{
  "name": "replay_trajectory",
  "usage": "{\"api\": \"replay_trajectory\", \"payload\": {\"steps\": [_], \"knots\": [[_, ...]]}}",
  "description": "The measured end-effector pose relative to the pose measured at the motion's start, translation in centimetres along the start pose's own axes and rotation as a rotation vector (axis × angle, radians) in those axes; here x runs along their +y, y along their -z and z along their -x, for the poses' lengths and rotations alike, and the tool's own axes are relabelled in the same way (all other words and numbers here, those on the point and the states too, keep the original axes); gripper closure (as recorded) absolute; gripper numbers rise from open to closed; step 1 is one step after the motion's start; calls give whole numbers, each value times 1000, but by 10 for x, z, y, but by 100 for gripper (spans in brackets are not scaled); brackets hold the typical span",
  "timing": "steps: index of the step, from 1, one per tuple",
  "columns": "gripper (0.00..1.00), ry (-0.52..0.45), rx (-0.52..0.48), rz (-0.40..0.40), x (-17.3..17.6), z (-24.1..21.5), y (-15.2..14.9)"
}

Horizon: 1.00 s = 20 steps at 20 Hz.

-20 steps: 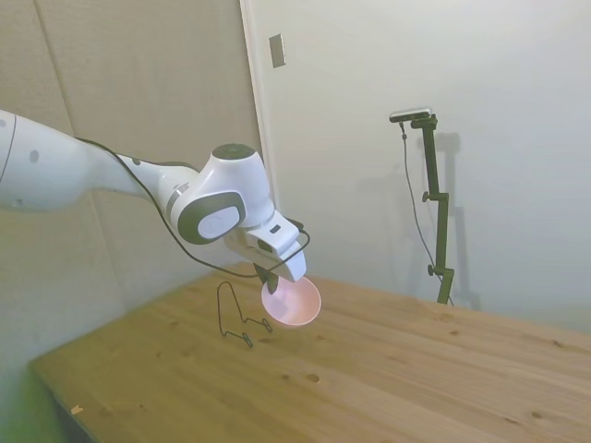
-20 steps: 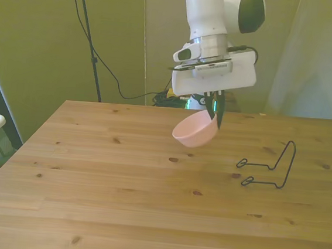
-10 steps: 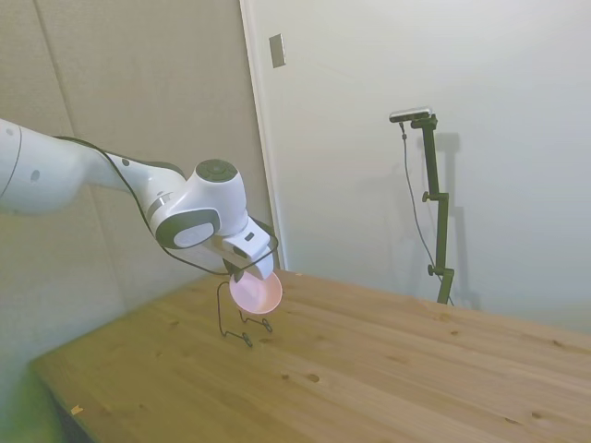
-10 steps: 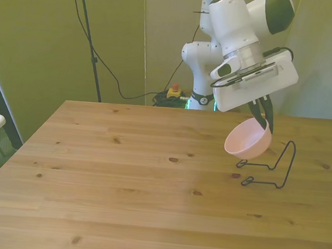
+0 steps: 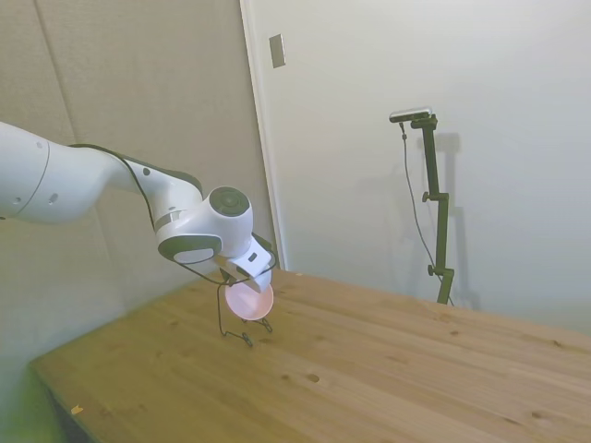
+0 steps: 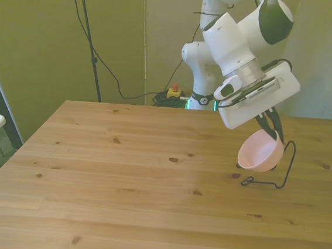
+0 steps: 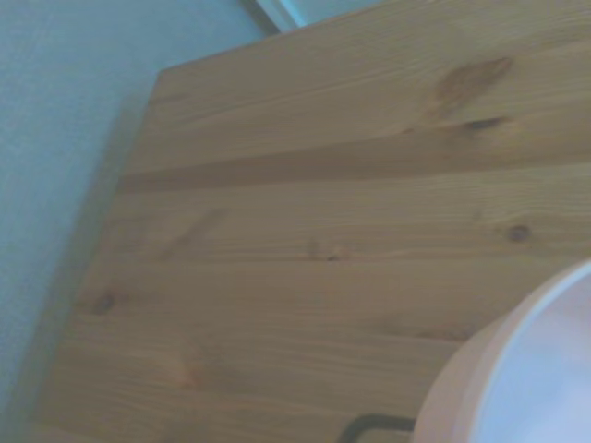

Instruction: Load the bowl

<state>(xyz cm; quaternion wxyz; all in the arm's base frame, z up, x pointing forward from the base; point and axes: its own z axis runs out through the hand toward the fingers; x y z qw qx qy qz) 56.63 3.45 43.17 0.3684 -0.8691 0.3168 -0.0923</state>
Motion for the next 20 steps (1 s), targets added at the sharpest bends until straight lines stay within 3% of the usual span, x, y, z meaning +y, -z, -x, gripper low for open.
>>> {"api": "replay_trajectory", "payload": {"steps": [8, 20], "knots": [[100, 7, -60, -88, 13, -1, -8], [100, 14, -120, -152, 44, -9, -18]]}}
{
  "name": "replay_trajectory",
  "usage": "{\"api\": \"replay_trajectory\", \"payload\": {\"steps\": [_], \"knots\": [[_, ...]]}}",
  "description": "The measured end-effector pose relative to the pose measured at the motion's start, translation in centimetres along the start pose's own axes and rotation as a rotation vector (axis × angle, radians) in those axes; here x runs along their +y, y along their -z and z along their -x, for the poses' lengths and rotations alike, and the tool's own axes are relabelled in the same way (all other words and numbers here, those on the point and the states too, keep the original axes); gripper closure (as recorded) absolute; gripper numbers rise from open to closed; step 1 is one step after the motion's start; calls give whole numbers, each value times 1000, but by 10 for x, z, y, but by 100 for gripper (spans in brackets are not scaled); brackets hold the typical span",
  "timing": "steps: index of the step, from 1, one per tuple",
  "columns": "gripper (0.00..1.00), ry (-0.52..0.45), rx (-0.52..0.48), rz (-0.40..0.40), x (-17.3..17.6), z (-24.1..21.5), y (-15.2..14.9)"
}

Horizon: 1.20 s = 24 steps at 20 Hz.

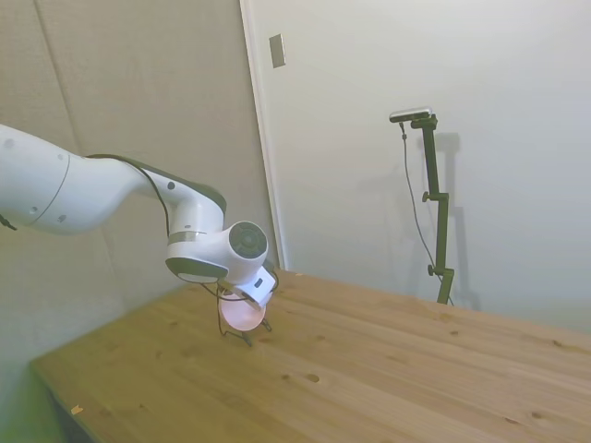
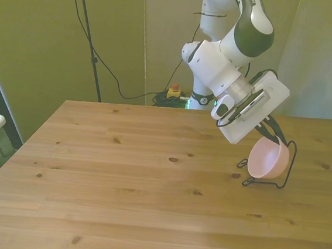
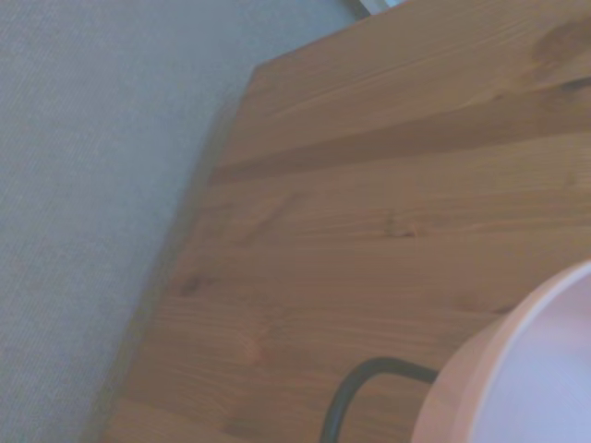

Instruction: Load the bowl

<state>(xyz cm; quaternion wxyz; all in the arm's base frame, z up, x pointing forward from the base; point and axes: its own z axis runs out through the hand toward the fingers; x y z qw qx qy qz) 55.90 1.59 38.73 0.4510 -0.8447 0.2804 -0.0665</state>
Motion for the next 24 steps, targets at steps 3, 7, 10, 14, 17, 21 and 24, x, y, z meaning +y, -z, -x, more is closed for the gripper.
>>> {"api": "replay_trajectory", "payload": {"steps": [3, 7, 10, 14, 17, 21, 24], "knots": [[100, -2, -11, -10, 4, -3, 0], [100, 1, -34, -37, 8, -9, 0], [100, 1, -40, -43, 8, -13, 0], [0, -3, -41, -41, 10, -14, -2], [0, -4, -40, -40, 11, -14, -2], [0, -4, -40, -39, 11, -15, -1], [0, -1, -40, -37, 10, -14, -1]]}}
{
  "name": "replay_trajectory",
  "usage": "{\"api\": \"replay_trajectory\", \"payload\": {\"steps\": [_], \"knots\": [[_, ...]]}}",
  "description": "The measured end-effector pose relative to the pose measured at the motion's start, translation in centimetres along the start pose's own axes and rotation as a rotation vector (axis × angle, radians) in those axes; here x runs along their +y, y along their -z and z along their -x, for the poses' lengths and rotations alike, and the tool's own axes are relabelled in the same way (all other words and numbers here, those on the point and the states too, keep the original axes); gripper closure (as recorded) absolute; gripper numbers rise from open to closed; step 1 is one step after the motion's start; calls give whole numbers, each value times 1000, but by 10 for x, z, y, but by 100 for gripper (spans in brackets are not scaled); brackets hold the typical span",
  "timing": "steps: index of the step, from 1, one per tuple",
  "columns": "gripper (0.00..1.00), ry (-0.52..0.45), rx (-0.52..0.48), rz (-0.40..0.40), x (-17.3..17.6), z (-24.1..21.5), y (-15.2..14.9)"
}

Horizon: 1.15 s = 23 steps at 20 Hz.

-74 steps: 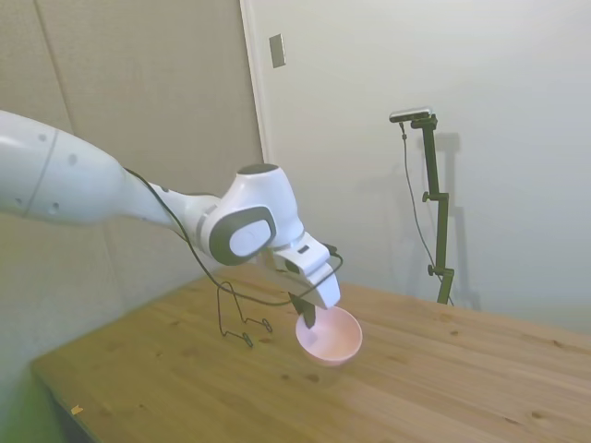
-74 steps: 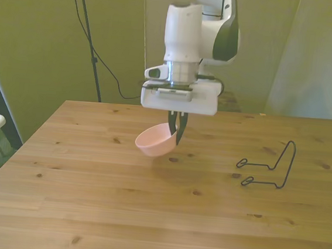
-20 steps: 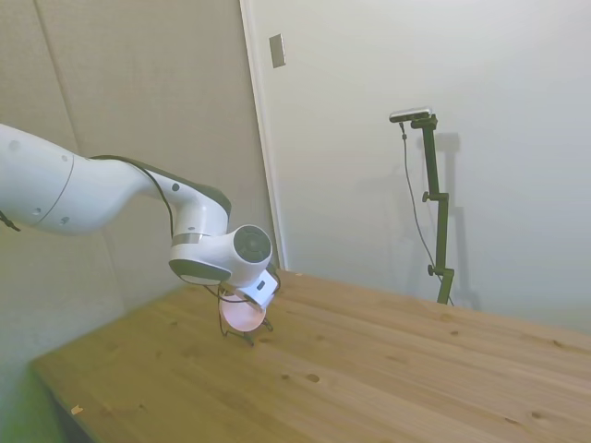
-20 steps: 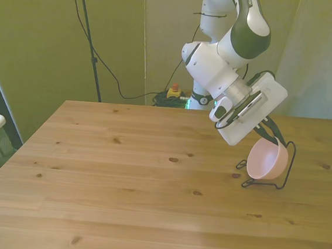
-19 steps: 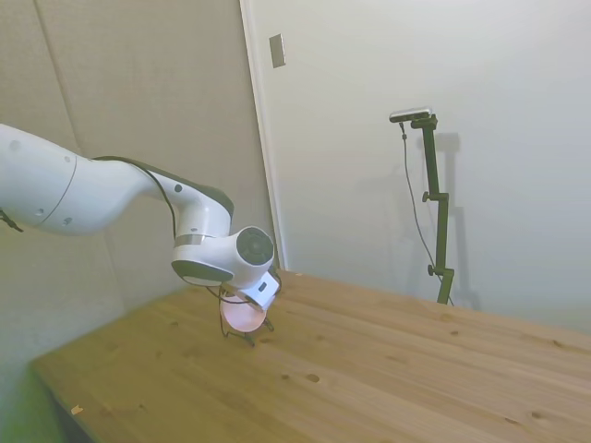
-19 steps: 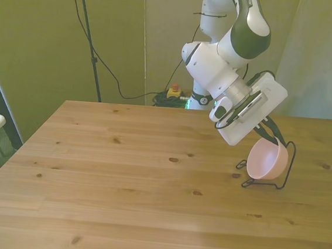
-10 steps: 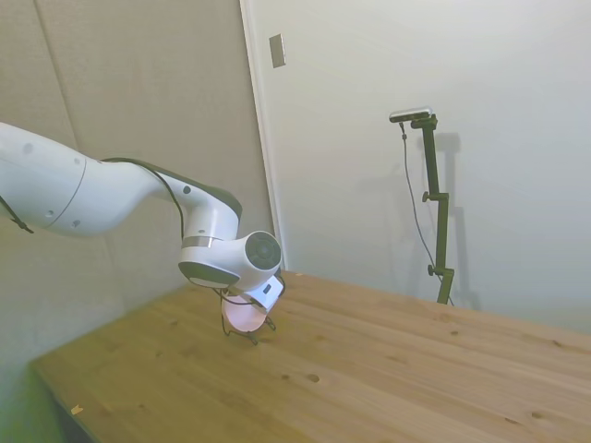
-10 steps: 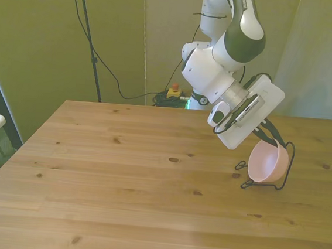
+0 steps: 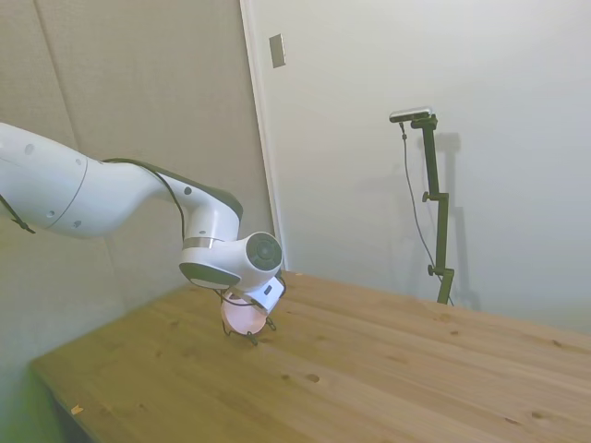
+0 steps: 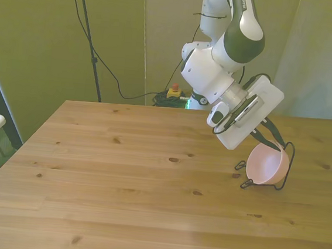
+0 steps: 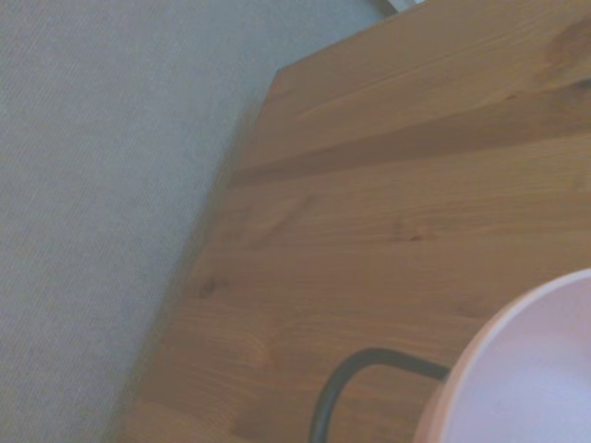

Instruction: Load the bowl

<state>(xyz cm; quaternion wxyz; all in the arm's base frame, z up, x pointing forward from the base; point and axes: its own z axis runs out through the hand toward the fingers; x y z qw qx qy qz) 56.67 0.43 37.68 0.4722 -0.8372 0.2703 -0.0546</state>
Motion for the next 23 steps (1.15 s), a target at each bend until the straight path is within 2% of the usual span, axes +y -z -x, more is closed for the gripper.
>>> {"api": "replay_trajectory", "payload": {"steps": [4, 7, 12, 15, 18, 23], "knots": [[0, 12, 12, 4, -15, 5, 11], [0, 11, 35, 41, -36, 15, 31], [0, 10, 126, 152, -75, 40, 69], [0, 9, 203, 236, -85, 58, 89], [0, -9, 267, 337, -77, 76, 104], [0, -63, 344, 481, -32, 105, 123]]}}
